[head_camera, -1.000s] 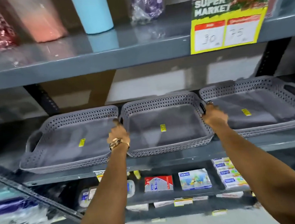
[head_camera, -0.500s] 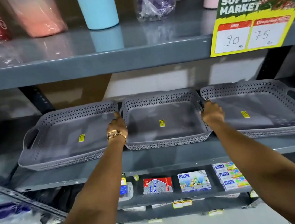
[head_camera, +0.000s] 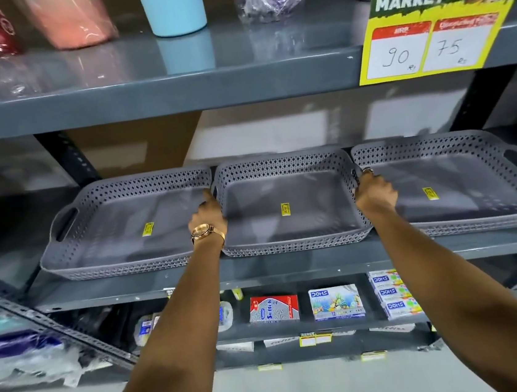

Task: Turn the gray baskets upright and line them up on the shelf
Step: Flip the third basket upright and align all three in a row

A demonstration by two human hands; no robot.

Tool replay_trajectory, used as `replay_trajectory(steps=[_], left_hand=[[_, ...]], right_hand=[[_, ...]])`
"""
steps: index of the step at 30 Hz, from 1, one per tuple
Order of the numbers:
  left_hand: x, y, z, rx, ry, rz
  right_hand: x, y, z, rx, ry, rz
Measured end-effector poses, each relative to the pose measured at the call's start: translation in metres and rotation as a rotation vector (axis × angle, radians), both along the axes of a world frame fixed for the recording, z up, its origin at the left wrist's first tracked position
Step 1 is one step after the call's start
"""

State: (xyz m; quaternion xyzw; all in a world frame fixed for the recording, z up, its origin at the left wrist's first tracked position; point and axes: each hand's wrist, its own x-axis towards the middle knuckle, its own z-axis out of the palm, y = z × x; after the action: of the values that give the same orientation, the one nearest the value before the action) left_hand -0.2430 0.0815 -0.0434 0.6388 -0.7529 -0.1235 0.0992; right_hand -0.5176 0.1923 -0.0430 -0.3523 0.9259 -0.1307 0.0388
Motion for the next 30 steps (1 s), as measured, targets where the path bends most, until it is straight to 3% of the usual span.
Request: replay_trajectory(steps=[30], left_hand=[[0.025, 0.027, -0.009, 0.004, -0.036, -0.038]], right_hand=[[0.013, 0.035, -0.002, 0.037, 0.002, 0.067]])
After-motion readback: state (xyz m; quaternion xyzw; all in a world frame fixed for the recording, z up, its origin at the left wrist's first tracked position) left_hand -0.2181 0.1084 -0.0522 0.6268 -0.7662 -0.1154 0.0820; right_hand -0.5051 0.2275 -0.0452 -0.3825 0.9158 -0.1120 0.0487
